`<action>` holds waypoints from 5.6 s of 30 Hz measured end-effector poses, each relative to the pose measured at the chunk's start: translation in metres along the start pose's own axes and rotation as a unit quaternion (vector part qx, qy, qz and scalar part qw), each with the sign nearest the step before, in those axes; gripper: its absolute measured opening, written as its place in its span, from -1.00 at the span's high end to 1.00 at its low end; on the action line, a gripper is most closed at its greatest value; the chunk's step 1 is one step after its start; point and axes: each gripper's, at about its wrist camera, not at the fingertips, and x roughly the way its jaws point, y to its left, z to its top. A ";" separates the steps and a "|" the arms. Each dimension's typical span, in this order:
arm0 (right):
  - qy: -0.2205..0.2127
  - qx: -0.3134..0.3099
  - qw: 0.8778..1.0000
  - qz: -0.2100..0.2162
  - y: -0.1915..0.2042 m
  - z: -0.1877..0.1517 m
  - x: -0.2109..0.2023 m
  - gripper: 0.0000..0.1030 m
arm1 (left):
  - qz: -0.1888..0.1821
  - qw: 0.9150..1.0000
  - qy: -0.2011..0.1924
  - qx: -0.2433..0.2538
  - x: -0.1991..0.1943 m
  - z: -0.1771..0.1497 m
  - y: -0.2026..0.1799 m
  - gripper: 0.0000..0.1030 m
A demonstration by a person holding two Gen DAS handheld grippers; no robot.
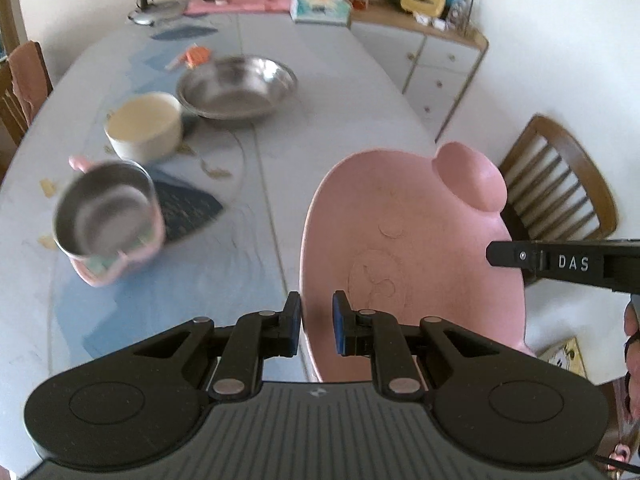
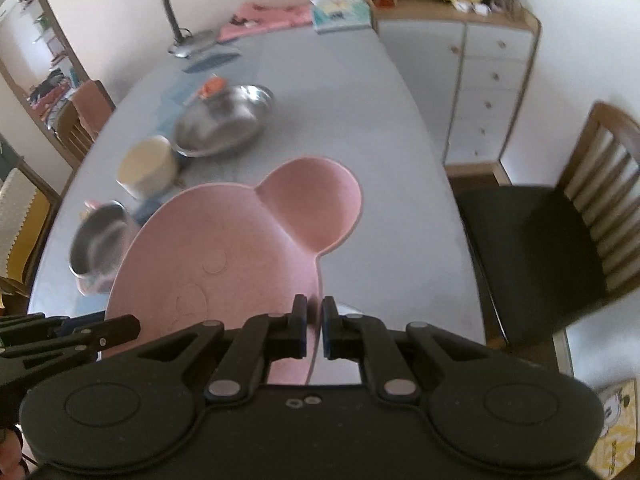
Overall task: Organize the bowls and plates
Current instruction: 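Carry the pink plate with both tools and lower it onto the white plates, then open both tools to release the pink plate on the stack, then move both tools to the rim of the large stainless steel bowl, then close both tools on the steel bowl rim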
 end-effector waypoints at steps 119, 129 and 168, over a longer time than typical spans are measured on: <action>-0.070 -0.097 0.992 0.050 0.103 0.178 0.080 -0.95 | 0.018 0.992 -0.123 -0.029 0.026 0.208 0.161 -0.53; -0.027 -0.053 0.998 0.026 0.092 0.224 0.167 -0.90 | 0.031 0.997 -0.063 -0.037 0.117 0.268 0.182 -0.53; 0.048 0.008 0.999 0.015 0.070 0.236 0.260 0.74 | 0.078 0.996 0.019 -0.025 0.235 0.296 0.194 0.69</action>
